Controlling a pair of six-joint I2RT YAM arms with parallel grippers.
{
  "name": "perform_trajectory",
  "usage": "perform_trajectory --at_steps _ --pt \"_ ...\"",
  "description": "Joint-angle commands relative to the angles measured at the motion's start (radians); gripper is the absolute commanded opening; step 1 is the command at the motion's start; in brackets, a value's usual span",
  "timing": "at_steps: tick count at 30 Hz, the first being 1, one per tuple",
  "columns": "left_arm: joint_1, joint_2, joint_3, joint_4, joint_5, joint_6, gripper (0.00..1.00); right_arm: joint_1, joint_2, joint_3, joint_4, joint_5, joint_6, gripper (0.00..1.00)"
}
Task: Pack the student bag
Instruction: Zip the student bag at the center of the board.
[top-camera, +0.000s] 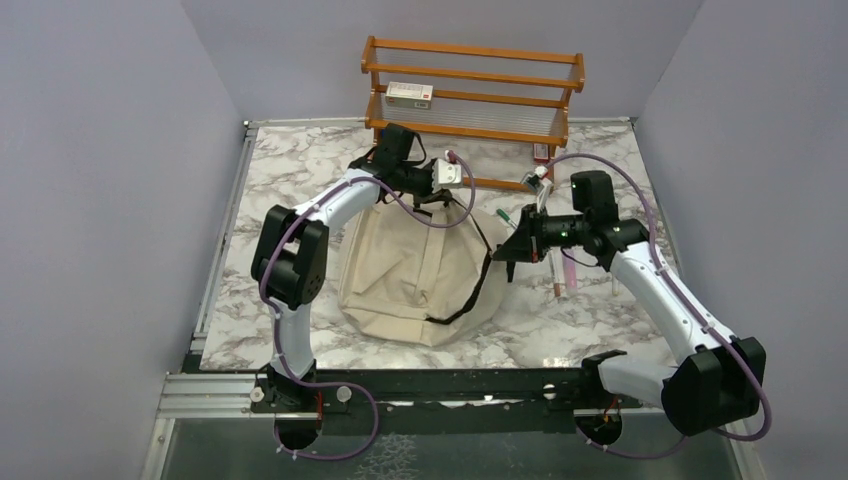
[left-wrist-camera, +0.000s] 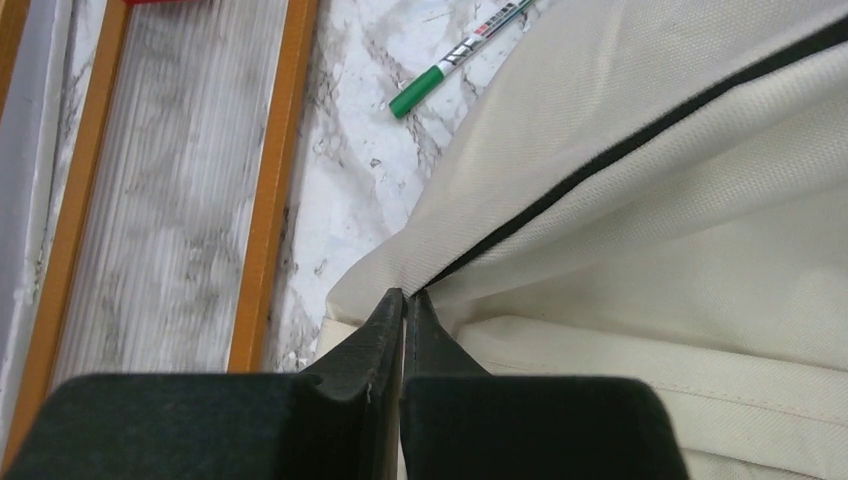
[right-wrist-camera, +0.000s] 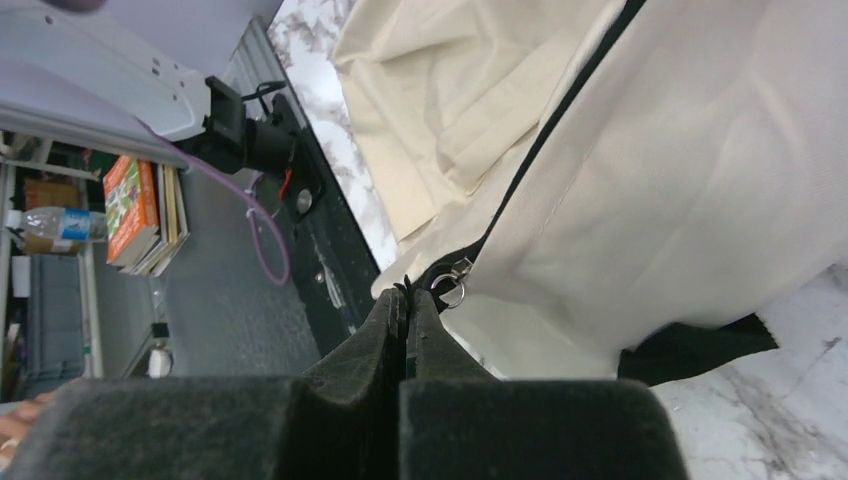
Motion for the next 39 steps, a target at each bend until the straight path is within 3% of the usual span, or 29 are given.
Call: perform_trajectory --at_steps 1,4,7,9,12,18,20,24,26,32,39 --pt "0.058 0.043 0.037 0.052 -0.223 -0.039 0.0 0.004 -0.024 -0.051 -0.084 -0.199 0.039 0.01" --pt "0.061 0.04 0.033 0.078 -0.256 -0.079 0.0 0.004 -0.031 -0.074 -0.047 -0.175 0.075 0.0" --pt "0.061 0.012 0.008 0.092 -0.233 -0.089 0.01 0.004 -0.056 -0.067 -0.017 -0.056 0.113 0.0" --pt "0.063 -0.028 -0.022 0.108 -0.16 -0.077 0.12 0.004 -0.082 -0.058 0.006 0.048 0.139 0.0" --pt "0.06 -0.108 -0.084 0.141 -0.009 -0.054 0.4 0.004 -0.122 -0.054 0.052 0.202 0.189 0.01" --pt "0.011 -0.196 -0.101 0.167 0.168 -0.067 0.58 0.004 -0.138 -0.055 0.105 0.266 0.202 0.01" --pt "-0.023 -0.207 -0.096 0.163 0.175 -0.04 0.6 0.004 -0.131 -0.057 0.111 0.257 0.2 0.01" --pt "-0.09 -0.227 -0.112 0.058 0.235 0.248 0.6 0.005 -0.13 -0.062 0.106 0.251 0.193 0.01" --pt "-0.127 -0.215 -0.102 0.016 0.219 0.322 0.6 0.004 -0.135 -0.064 0.104 0.254 0.188 0.0" --pt "-0.228 -0.16 -0.059 -0.068 0.15 0.428 0.58 0.004 -0.143 -0.058 0.077 0.248 0.168 0.0" --pt "-0.27 -0.098 0.024 -0.206 0.084 0.508 0.54 0.004 -0.152 -0.064 0.072 0.251 0.161 0.0"
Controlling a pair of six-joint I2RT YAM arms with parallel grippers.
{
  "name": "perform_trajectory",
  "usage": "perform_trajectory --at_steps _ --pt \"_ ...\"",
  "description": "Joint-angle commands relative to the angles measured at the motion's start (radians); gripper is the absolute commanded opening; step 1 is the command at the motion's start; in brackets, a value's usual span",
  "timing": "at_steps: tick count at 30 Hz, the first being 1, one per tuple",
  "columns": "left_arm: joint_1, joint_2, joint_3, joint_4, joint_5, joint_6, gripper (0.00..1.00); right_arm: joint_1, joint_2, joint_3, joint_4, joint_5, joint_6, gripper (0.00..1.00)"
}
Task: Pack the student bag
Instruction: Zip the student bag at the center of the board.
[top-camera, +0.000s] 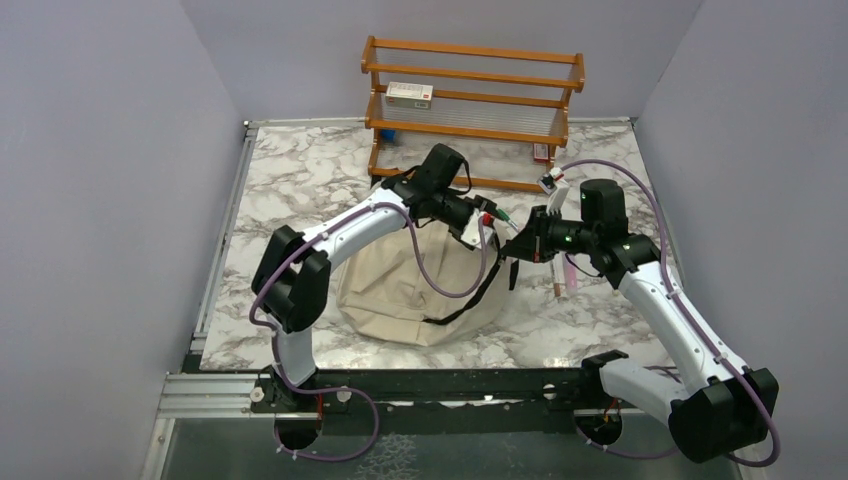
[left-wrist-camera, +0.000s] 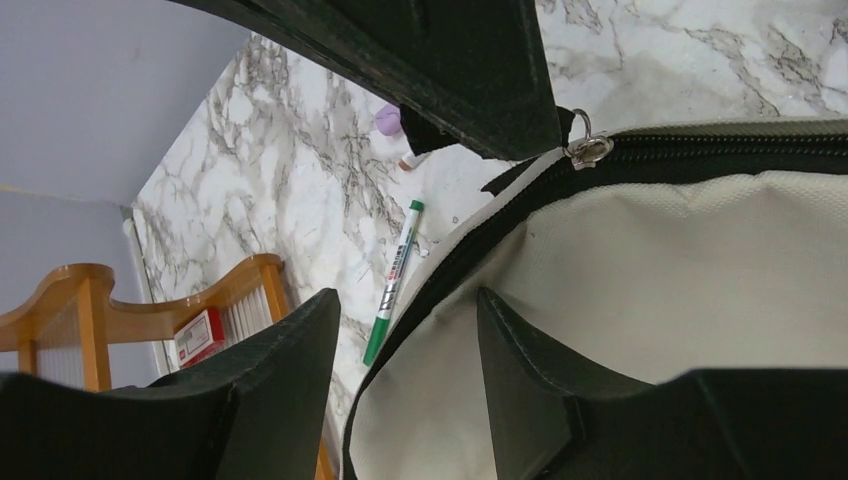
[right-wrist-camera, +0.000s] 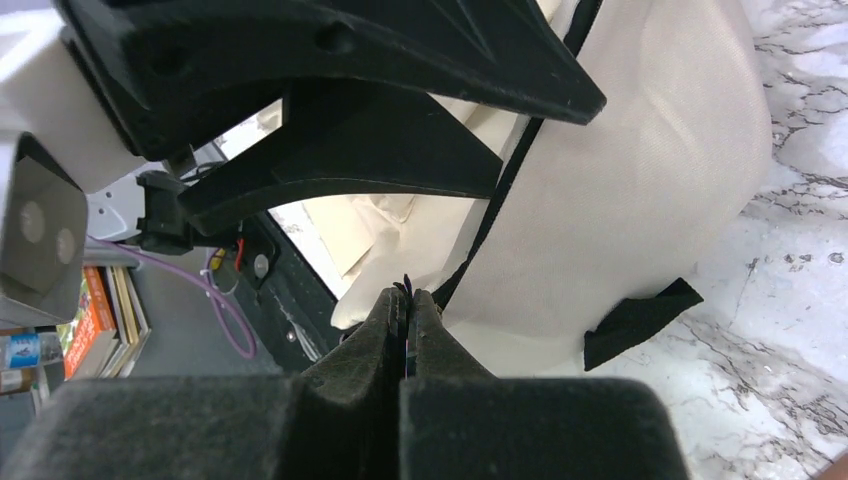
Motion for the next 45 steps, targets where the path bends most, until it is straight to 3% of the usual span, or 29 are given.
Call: perform_trajectory --at_steps 1,5,10,17,21,26,32,45 --pt "-0.016 0.036 0.066 -0.127 -0.046 0.107 0.52 0.003 -0.025 0.01 0.02 0.014 -0.011 0.0" --pt "-0.035 0.059 0.085 -0.145 -0.093 0.112 0.36 0.002 -0.026 0.012 0.026 0.012 -0.01 0.01" --pt "-0.047 0.1 0.154 -0.149 -0.138 0.058 0.0 0.002 -0.026 0.015 0.019 0.021 -0.017 0.01" --pt "-0.047 0.15 0.258 -0.149 -0.284 -0.05 0.0 0.002 -0.023 0.01 0.012 0.024 -0.036 0.01" --pt "-0.031 0.192 0.319 -0.132 -0.37 -0.125 0.0 0.002 0.001 0.014 0.011 -0.053 -0.055 0.01" --pt "0.029 0.241 0.401 -0.1 -0.364 -0.262 0.0 0.003 0.019 0.002 0.019 -0.134 -0.055 0.01" --pt "0.077 0.251 0.389 0.066 -0.383 -0.443 0.0 0.003 0.03 -0.048 0.056 -0.202 -0.028 0.01" --pt "0.162 0.284 0.383 0.325 -0.607 -0.782 0.0 0.039 0.06 -0.164 0.149 -0.244 0.018 0.0"
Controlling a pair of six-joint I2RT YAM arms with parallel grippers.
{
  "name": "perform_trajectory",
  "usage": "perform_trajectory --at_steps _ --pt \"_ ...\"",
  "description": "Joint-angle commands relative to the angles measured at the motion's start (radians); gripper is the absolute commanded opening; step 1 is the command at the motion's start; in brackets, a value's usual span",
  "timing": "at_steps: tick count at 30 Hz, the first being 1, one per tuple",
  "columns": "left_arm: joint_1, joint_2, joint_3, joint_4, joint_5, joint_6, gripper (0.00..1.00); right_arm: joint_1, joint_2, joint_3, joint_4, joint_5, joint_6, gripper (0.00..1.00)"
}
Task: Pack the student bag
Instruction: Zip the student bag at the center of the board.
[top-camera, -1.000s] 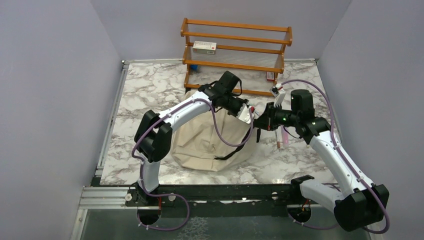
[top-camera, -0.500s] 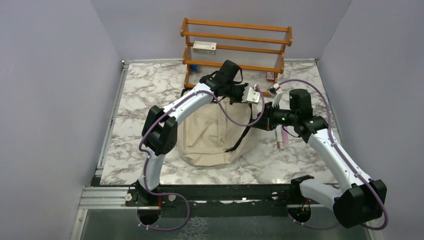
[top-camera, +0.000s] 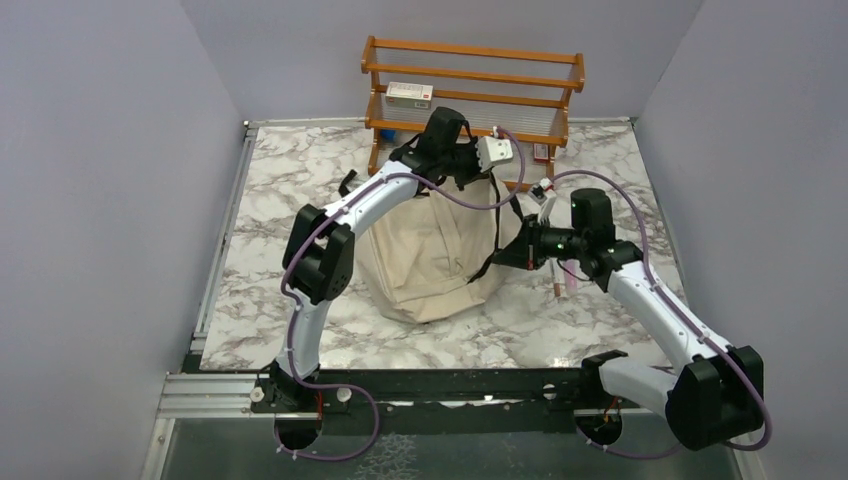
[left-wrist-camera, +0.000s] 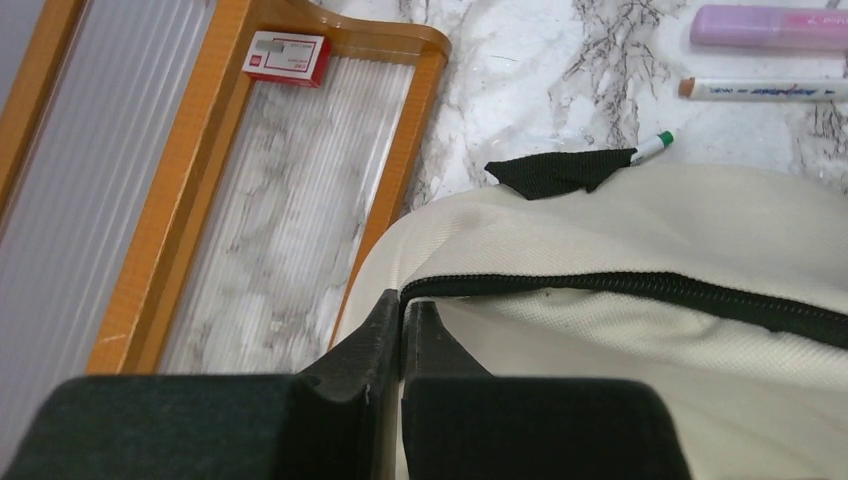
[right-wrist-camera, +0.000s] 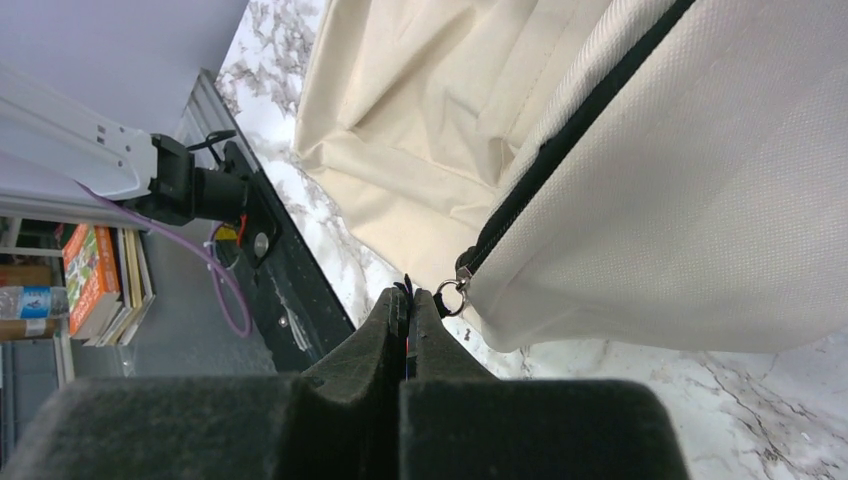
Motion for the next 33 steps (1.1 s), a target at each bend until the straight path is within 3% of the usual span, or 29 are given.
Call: perform_trajectory --at_steps 1,7,11,12,14,17,20,25,33 --pt "0.084 0.019 0.021 0.216 -0.217 -0.156 0.0 0.047 0.009 -0.049 -0.007 -0.114 0.044 0.01" --pt "0.142 0.01 0.009 0.224 -0.175 -0.183 0.0 0.099 0.037 -0.092 0.053 -0.074 0.071 0.0" --pt "0.158 -0.061 -0.092 0.203 0.131 -0.054 0.0 0.1 -0.044 -0.067 0.031 0.103 0.085 0.01" --pt "0.158 -0.093 -0.134 0.188 0.224 0.009 0.04 0.1 -0.071 -0.059 0.028 0.167 0.103 0.01" --pt "0.157 -0.169 -0.239 0.181 0.389 0.14 0.21 0.1 -0.114 -0.05 0.038 0.258 0.127 0.01" --pt "0.144 -0.31 -0.413 0.185 0.52 0.374 0.46 0.099 -0.139 -0.02 0.03 0.31 0.129 0.01" --pt "0.119 -0.357 -0.458 0.166 0.522 0.415 0.53 0.099 -0.132 0.006 0.012 0.299 0.111 0.01" --pt "0.041 -0.368 -0.425 -0.038 0.528 0.613 0.56 0.099 -0.127 0.015 0.0 0.274 0.087 0.01" --pt "-0.127 -0.318 -0.395 -0.183 0.363 0.829 0.56 0.099 -0.141 0.013 -0.009 0.264 0.079 0.01"
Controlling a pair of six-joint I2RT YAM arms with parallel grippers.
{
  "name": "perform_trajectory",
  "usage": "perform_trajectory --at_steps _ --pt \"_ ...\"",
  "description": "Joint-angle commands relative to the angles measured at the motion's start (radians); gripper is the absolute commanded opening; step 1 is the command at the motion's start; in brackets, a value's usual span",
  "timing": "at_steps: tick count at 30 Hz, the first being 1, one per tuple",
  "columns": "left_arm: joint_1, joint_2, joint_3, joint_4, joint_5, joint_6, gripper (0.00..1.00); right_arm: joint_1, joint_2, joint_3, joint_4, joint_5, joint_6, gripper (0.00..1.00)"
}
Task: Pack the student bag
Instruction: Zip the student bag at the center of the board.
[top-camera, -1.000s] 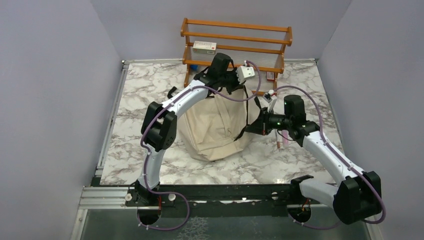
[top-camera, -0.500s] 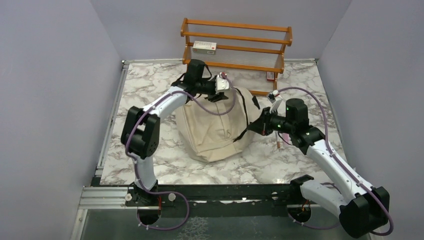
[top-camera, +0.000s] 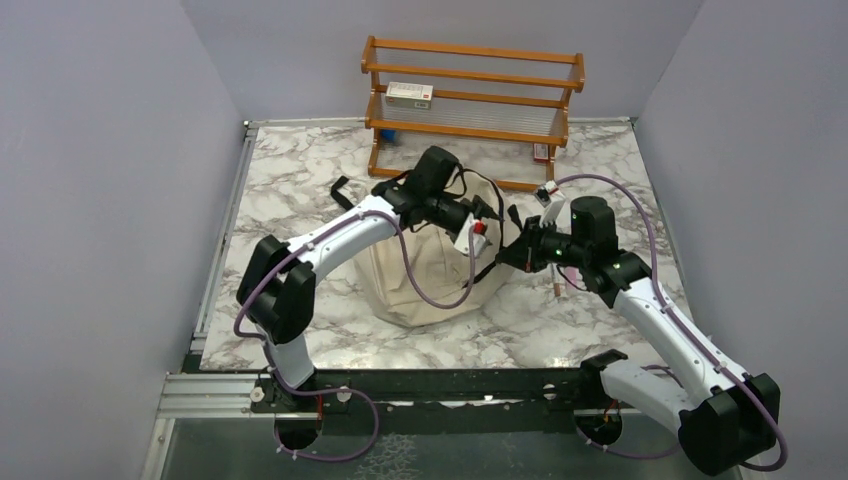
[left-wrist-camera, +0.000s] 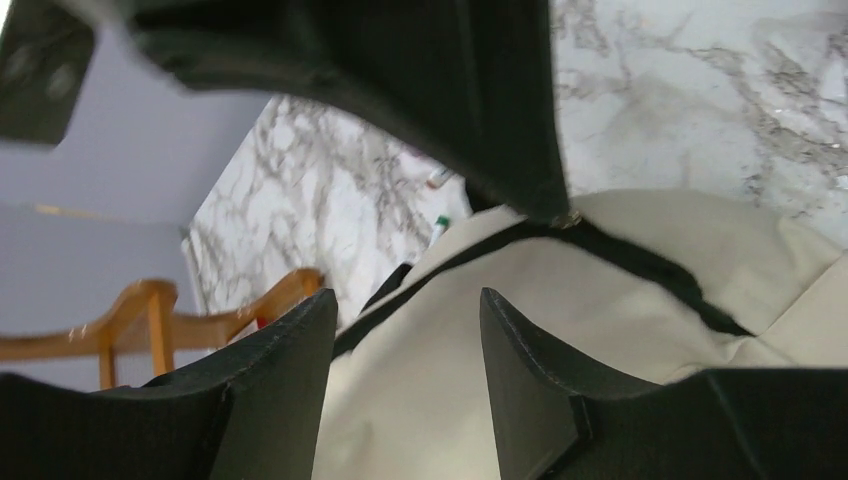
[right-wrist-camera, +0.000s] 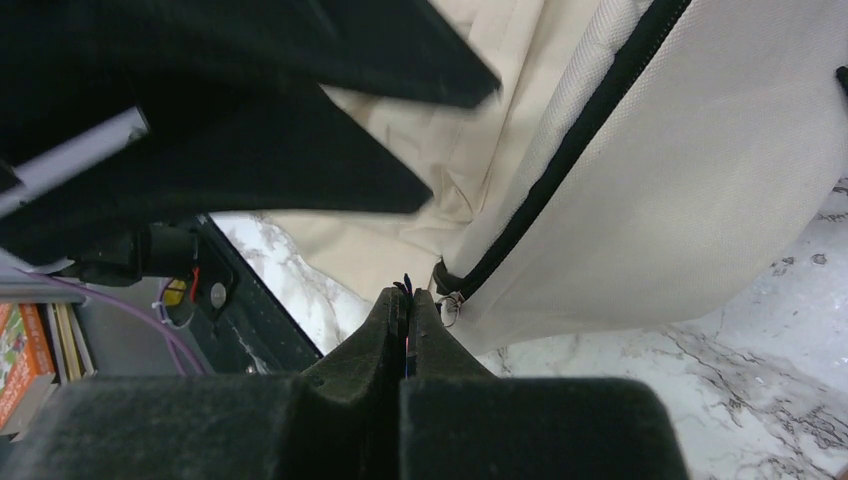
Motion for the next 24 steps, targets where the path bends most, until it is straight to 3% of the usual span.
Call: perform_trajectory --at_steps 1,18,21,24 --pt "-0.072 0.048 0.045 -0.134 -0.073 0.182 0.55 0.006 -0.02 0.037 -0.012 -0.012 -0.008 0.01" --pt "-0.105 0.15 0.106 -0.142 -0.199 0.232 0.49 0.007 -0.011 0.022 -0.013 -0.05 -0.019 0.01" --pt "-0.104 0.168 0.134 -0.142 -0.219 0.237 0.43 0.006 -0.011 0.021 -0.014 -0.051 -0.019 0.01" --pt "-0.104 0.18 0.156 -0.138 -0.244 0.242 0.26 0.006 -0.01 0.02 -0.014 -0.056 -0.019 0.01"
